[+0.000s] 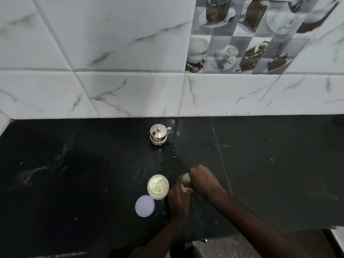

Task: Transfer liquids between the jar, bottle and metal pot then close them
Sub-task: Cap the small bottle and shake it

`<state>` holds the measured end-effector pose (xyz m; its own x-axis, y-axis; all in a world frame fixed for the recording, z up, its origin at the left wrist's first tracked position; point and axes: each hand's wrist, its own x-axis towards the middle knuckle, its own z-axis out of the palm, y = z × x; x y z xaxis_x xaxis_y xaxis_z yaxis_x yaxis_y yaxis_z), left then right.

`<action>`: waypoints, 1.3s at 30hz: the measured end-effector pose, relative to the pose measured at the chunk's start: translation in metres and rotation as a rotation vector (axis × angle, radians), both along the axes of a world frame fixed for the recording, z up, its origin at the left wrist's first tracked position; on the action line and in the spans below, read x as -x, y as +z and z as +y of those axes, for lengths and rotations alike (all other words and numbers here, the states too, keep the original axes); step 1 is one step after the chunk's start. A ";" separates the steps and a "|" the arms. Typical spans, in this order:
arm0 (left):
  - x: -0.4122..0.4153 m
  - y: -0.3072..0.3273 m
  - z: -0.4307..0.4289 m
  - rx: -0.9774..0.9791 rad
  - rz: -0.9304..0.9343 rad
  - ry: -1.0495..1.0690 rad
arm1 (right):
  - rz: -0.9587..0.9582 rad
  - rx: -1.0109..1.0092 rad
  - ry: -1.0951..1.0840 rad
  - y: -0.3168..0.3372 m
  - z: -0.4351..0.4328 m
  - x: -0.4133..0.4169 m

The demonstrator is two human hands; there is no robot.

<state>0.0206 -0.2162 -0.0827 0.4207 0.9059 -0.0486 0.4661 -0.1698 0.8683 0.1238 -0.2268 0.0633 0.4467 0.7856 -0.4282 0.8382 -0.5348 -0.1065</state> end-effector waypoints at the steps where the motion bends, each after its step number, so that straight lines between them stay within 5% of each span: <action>1: 0.000 -0.003 0.001 0.001 -0.009 -0.010 | -0.023 -0.004 -0.047 0.002 0.000 0.000; 6: -0.001 -0.015 -0.003 -0.048 0.155 0.009 | 0.068 0.007 -0.061 0.007 -0.003 -0.001; 15: 0.004 0.004 -0.006 -0.013 0.008 -0.029 | -0.037 0.042 -0.074 0.016 -0.009 -0.002; 21: 0.000 -0.001 -0.006 -0.041 0.066 0.034 | 0.068 -0.056 0.045 -0.004 -0.017 0.006; 27: 0.004 0.002 -0.009 0.039 0.044 0.009 | -0.064 0.000 -0.120 -0.004 -0.023 0.006; 33: -0.001 0.026 -0.010 0.012 0.002 0.015 | 0.276 -0.174 -0.049 -0.019 -0.041 -0.002; 39: -0.008 0.042 -0.004 -0.071 -0.004 -0.002 | 0.358 -0.442 -0.071 -0.023 -0.048 -0.011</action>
<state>0.0285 -0.2204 -0.0407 0.4230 0.9060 0.0170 0.4622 -0.2319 0.8559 0.1351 -0.2747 0.0405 0.3928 0.8976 -0.2002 0.6721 -0.4288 -0.6037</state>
